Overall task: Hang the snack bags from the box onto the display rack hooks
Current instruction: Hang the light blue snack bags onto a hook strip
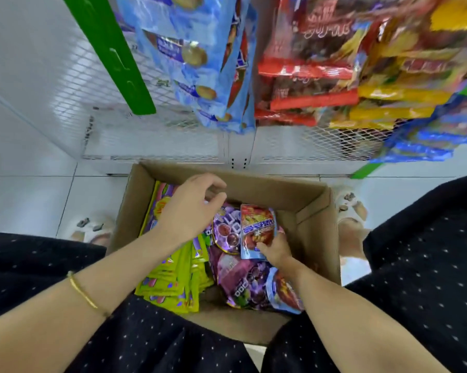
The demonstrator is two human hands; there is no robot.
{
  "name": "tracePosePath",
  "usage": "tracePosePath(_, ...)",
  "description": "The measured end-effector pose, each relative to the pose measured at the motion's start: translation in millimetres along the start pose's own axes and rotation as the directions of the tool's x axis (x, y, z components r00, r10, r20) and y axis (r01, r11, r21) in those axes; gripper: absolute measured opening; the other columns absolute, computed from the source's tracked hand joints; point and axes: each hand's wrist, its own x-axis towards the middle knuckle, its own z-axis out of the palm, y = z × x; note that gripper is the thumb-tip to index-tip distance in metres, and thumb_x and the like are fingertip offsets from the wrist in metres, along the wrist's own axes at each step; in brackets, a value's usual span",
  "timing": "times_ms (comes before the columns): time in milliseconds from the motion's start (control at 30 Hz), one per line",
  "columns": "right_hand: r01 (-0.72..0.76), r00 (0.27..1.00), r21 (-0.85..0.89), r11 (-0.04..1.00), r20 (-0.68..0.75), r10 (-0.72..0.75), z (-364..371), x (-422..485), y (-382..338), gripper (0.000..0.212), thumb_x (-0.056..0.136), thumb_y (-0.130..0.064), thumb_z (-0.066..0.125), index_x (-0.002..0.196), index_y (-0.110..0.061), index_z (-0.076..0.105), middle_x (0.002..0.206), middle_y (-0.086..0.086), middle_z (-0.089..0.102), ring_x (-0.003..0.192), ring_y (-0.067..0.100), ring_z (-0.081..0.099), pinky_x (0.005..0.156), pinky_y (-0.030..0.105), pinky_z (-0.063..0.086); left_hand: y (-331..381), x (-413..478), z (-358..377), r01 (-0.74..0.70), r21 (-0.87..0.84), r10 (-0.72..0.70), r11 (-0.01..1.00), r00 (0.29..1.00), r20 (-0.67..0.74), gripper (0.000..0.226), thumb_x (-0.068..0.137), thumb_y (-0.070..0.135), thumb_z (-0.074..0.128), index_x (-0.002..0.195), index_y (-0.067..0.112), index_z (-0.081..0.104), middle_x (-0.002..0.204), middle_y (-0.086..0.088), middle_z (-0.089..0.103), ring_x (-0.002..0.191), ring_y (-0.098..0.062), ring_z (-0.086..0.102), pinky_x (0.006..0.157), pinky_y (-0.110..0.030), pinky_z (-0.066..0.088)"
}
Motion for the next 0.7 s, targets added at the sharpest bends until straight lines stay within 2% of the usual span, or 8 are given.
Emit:
tracePosePath(100, -0.136, 0.987, 0.174, 0.975, -0.063, 0.149, 13, 18, 5, 0.055, 0.074, -0.028, 0.076, 0.115, 0.002, 0.054, 0.113, 0.01, 0.063, 0.104, 0.028, 0.06, 0.092, 0.035, 0.048, -3, 2, 3, 0.038, -0.023, -0.038, 0.999, 0.999, 0.004, 0.016, 0.089, 0.012, 0.058, 0.103, 0.014, 0.064, 0.101, 0.002, 0.063, 0.083, -0.007, 0.055, 0.071, 0.002, 0.033)
tracePosePath(167, -0.174, 0.976, 0.312, 0.934, -0.071, 0.206, 15, 14, -5, 0.036, 0.072, -0.028, 0.077, 0.089, 0.0, 0.062, 0.086, 0.012, 0.066, 0.081, 0.025, 0.065, 0.074, 0.028, 0.054, -4, 4, 4, 0.059, -0.038, -0.058, 0.998, 0.998, 0.004, 0.016, 0.089, 0.012, 0.058, 0.104, 0.014, 0.064, 0.101, 0.002, 0.063, 0.083, -0.008, 0.055, 0.07, 0.001, 0.035)
tracePosePath(267, -0.228, 0.97, 0.354, 0.907, 0.002, 0.243, 15, 8, -16, 0.036, 0.081, -0.014, 0.072, 0.055, -0.011, 0.047, 0.056, 0.001, 0.047, 0.05, 0.012, 0.043, 0.053, 0.023, 0.039, -3, 5, 3, 0.064, -0.057, -0.064, 0.996, 0.998, 0.005, 0.016, 0.09, 0.011, 0.057, 0.105, 0.013, 0.063, 0.099, 0.002, 0.061, 0.078, -0.002, 0.053, 0.068, 0.001, 0.035)
tracePosePath(367, -0.217, 0.972, 0.461, 0.861, 0.021, 0.234, 10, 3, -23, 0.036, 0.08, -0.002, 0.071, 0.058, -0.01, 0.044, 0.061, 0.004, 0.048, 0.056, 0.017, 0.044, 0.055, 0.024, 0.045, -4, 3, 3, 0.074, -0.069, -0.073, 0.995, 0.997, 0.014, 0.016, 0.09, 0.012, 0.056, 0.105, 0.013, 0.063, 0.098, 0.003, 0.061, 0.076, 0.002, 0.051, 0.066, 0.001, 0.035)
tracePosePath(433, -0.22, 0.975, 0.465, 0.857, 0.113, 0.189, 1, -2, -26, 0.018, 0.078, 0.002, 0.071, 0.072, -0.002, 0.055, 0.084, 0.012, 0.062, 0.068, 0.02, 0.054, 0.067, 0.026, 0.052, -5, 2, 2, 0.102, -0.063, -0.099, 0.993, 0.994, 0.044, 0.017, 0.091, 0.014, 0.056, 0.106, 0.013, 0.063, 0.1, 0.003, 0.062, 0.077, -0.002, 0.052, 0.064, -0.003, 0.037)
tracePosePath(500, -0.182, 0.972, 0.485, 0.856, 0.223, 0.081, -12, -16, -31, 0.011, 0.077, 0.006, 0.069, 0.083, 0.003, 0.06, 0.096, 0.016, 0.065, 0.068, 0.02, 0.059, 0.063, 0.028, 0.053, -7, 1, 2, 0.158, -0.07, -0.151, 0.985, 0.984, 0.091, 0.021, 0.091, 0.016, 0.056, 0.111, 0.011, 0.061, 0.105, -0.001, 0.061, 0.086, -0.009, 0.055, 0.07, -0.012, 0.039)
tracePosePath(600, -0.069, 0.927, 0.513, 0.856, 0.351, -0.135, -37, -38, -43, 0.009, 0.079, 0.006, 0.065, 0.077, -0.003, 0.065, 0.086, 0.014, 0.068, 0.07, 0.024, 0.064, 0.071, 0.035, 0.053, -10, -1, 1, 0.293, -0.089, -0.274, 0.952, 0.944, 0.184, 0.04, 0.091, 0.023, 0.058, 0.126, 0.007, 0.05, 0.122, -0.008, 0.055, 0.109, -0.021, 0.055, 0.088, -0.03, 0.046)
tracePosePath(700, 0.103, 0.862, 0.504, 0.857, 0.386, -0.33, -62, -62, -61, 0.012, 0.08, 0.004, 0.064, 0.087, -0.006, 0.068, 0.081, 0.005, 0.073, 0.07, 0.017, 0.067, 0.07, 0.031, 0.054, -6, -7, 0, 0.412, -0.246, -0.354, 0.878, 0.902, 0.248, 0.047, 0.089, 0.022, 0.062, 0.129, 0.003, 0.045, 0.122, -0.01, 0.055, 0.105, -0.019, 0.055, 0.081, -0.029, 0.045)
